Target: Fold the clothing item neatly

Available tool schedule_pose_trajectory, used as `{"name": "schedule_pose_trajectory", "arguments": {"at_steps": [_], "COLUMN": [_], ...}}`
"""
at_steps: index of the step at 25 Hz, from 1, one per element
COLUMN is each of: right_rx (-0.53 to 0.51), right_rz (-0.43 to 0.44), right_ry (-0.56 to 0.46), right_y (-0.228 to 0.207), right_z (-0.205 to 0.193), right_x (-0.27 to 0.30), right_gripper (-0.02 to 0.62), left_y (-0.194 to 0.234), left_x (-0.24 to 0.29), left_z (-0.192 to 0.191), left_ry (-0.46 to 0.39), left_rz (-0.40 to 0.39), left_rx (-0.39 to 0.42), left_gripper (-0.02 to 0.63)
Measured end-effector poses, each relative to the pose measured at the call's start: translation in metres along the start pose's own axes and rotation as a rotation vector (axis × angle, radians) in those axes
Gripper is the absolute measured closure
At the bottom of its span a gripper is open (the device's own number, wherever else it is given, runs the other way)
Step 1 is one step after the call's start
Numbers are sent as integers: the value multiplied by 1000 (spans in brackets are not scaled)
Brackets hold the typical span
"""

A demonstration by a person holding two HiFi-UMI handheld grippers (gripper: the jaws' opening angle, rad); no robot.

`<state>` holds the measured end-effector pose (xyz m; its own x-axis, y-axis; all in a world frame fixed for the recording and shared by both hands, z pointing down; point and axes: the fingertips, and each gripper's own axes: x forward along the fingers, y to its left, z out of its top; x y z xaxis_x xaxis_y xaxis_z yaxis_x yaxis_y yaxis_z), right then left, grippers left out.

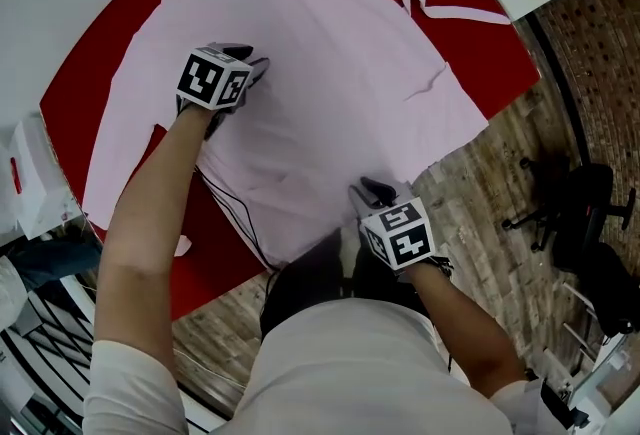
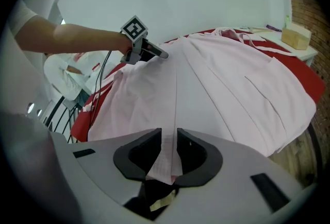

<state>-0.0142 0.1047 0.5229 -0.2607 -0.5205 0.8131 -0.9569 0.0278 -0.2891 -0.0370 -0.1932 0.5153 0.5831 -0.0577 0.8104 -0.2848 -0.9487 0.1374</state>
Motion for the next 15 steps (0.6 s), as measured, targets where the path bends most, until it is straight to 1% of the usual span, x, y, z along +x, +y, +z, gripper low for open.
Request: {"name": "schedule_pose_trajectory", "arguments": {"at_steps": [3,5,6,7,9,13,15], "right_rx": [-29,-53,-67,-82,-104,-110,-97], "right_rz": [13,11,8,6,11,15,13], "right_ry": [14,22,24,24,21,-19,-38], "right_y": [0,1,1,2,5,5,2], "right_z": [0,-2,-3,-3,-3,4,8], "right_x": [0,-1,-2,-2,-3,-9,-15], "right_gripper": [503,506,514,539,556,572,574], "left_y": [3,4,5,6,9,13,14], "left_x": [5,5,5,4,0,-8,-10], "left_z": [0,0,0,0,2,15,20], "left_ry": [15,21,22,19,-1,-64,-76], "left_rz": [2,7,13,20,29,34,33], "left_rx": [-9,-1,9,16,15,-4,13], "left_gripper": [451,469,498,544,585,600,598]}}
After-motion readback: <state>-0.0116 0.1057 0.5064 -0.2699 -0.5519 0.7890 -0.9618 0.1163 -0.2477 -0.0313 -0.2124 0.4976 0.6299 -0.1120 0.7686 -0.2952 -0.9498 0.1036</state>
